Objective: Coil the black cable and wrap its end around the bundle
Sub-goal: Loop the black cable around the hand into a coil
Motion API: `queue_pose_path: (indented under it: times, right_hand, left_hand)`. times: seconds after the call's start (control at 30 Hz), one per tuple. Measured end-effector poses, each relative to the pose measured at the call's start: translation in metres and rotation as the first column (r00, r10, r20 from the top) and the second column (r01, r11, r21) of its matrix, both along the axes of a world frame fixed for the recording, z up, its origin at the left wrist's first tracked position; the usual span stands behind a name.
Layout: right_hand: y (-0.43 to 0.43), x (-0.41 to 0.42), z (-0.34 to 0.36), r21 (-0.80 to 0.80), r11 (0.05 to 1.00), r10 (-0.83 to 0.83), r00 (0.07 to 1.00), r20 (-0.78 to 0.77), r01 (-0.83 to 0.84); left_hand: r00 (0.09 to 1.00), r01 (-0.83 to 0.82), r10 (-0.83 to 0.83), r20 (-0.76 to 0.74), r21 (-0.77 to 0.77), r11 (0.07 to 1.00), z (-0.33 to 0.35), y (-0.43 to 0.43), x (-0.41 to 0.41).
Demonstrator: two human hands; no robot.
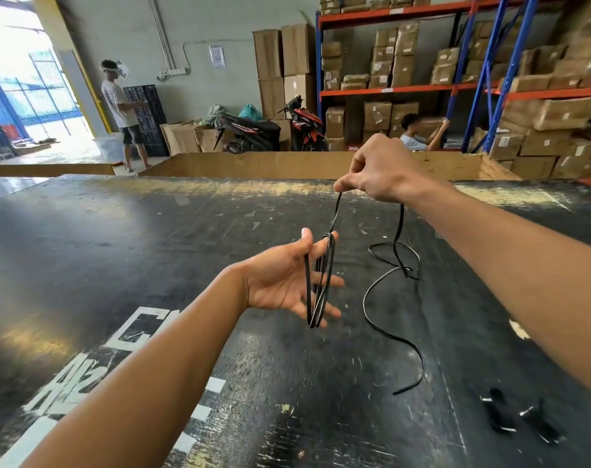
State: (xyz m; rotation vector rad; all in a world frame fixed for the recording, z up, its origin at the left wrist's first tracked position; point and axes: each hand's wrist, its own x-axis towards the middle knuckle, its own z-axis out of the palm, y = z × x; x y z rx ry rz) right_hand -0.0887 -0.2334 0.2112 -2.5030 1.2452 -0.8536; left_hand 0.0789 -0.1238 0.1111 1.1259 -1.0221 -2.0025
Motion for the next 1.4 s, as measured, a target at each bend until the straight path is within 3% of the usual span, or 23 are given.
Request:
queue_pose_path:
  times: [0.17, 0.3, 0.5, 0.67, 0.8, 0.97, 1.2, 1.4]
  right_hand:
    - [0.016, -0.001, 0.006, 0.005, 0.999, 0.036, 0.996, 0.084, -0.037]
    - [0.039, -0.001, 0.008, 0.03, 0.998, 0.056, 0.998, 0.041, -0.058]
    - [0.076, -0.009, -0.021, 0.26, 0.96, 0.079, 0.991, 0.111, -0.105]
    - [0.102, -0.016, -0.066, 0.562, 0.804, 0.048, 0.964, 0.263, -0.194]
    - [0.112, -0.02, -0.102, 0.639, 0.726, 0.036, 0.943, 0.332, -0.252]
    - [0.109, -0.017, -0.134, 0.606, 0.741, 0.101, 0.94, 0.326, -0.289]
    - [0.101, -0.016, -0.16, 0.672, 0.651, 0.201, 0.933, 0.298, -0.354]
    - [0.071, -0.016, -0.156, 0.754, 0.557, 0.162, 0.937, 0.31, -0.347]
  left_hand:
    - [0.99, -0.144, 0.143, -0.012, -0.045, 0.989, 0.013, -0.018, 0.009]
    - [0.972, -0.236, 0.234, -0.035, -0.084, 0.968, 0.028, -0.029, 0.014]
    - [0.952, -0.305, 0.302, -0.042, -0.124, 0.944, 0.04, -0.042, 0.019]
    - [0.932, -0.357, 0.343, -0.114, -0.139, 0.924, 0.04, -0.044, 0.02]
    - [0.94, -0.331, 0.317, -0.127, -0.119, 0.936, 0.043, -0.043, 0.017]
    - [0.951, -0.286, 0.264, -0.161, -0.132, 0.949, 0.051, -0.041, 0.009]
    - [0.955, -0.189, 0.142, -0.262, -0.166, 0.968, 0.056, -0.031, 0.011]
    - [0.935, 0.095, -0.167, -0.314, -0.231, 0.968, 0.06, -0.021, 0.007]
